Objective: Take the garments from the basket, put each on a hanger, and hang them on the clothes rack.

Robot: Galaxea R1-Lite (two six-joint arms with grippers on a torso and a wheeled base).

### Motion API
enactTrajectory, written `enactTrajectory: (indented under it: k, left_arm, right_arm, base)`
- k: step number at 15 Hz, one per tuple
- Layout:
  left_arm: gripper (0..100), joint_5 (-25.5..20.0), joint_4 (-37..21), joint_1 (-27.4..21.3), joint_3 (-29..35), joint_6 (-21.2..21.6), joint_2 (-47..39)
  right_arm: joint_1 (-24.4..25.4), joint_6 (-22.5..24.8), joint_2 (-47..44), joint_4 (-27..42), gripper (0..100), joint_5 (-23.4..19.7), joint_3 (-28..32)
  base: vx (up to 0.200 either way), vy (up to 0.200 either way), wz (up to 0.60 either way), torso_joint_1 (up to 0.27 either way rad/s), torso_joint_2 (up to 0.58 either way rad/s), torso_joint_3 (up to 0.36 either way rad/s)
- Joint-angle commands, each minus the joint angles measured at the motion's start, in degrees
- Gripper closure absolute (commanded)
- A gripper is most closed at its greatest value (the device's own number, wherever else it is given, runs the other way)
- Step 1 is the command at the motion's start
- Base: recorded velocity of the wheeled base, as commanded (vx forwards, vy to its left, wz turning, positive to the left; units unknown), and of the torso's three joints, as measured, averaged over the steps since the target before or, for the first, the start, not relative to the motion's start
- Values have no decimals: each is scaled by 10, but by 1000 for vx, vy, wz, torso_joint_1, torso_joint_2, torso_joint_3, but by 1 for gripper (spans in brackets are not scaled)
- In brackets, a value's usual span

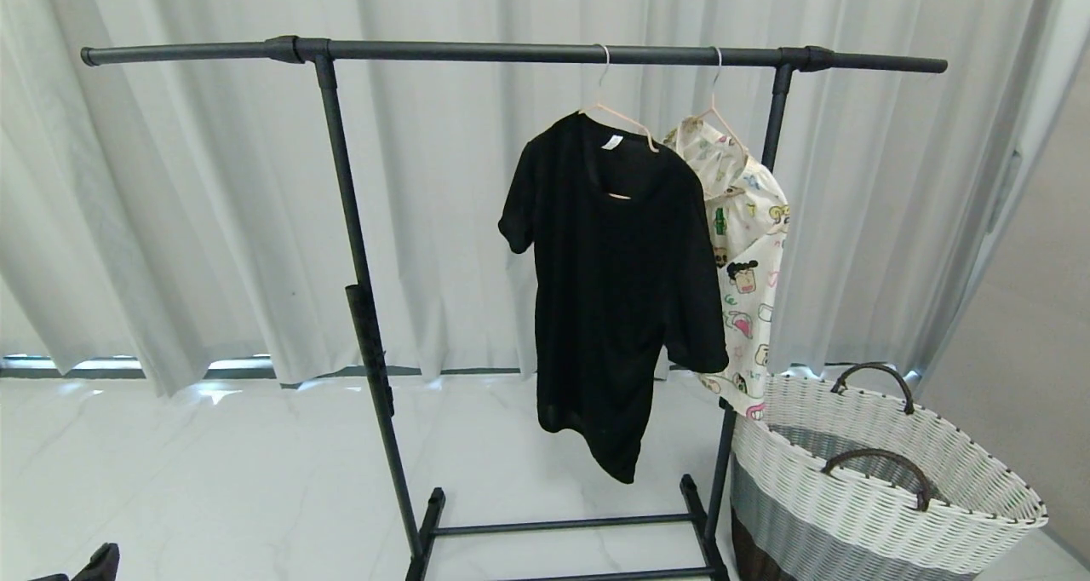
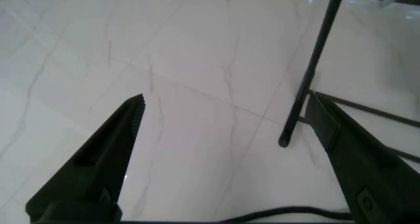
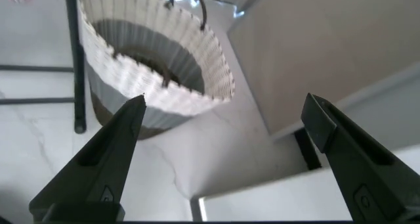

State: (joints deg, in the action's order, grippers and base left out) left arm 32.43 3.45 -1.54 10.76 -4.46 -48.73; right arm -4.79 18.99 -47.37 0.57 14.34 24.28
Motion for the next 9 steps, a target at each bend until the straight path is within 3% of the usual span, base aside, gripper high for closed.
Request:
enactTrajectory:
  k: [1, 3, 5, 7, 9]
  left_arm:
    - [0, 0, 1, 27, -19, 0, 55]
    - [0, 14, 1, 35, -47, 1, 130]
    - [0, 24, 0, 34, -93, 25, 283]
    - [0, 14, -17, 17, -106, 148, 468]
    - [0, 11, -17, 11, -105, 180, 487]
  right_arm:
    - [-35, -9, 108, 0, 0, -1, -62]
    - [-36, -20, 210, -1, 0, -2, -118]
    - [-35, -19, 346, 1, 0, -3, -177]
    - [-35, -14, 419, -9, 0, 2, -229]
    - [-35, -13, 417, -45, 0, -2, -241]
  base:
    - [0, 0, 0, -71, 373, 227]
    - [0, 0, 0, 4, 53, -4]
    - [0, 0, 0, -63, 98, 100]
    - [0, 0, 0, -41, 80, 63]
    - [0, 0, 0, 0, 0, 0]
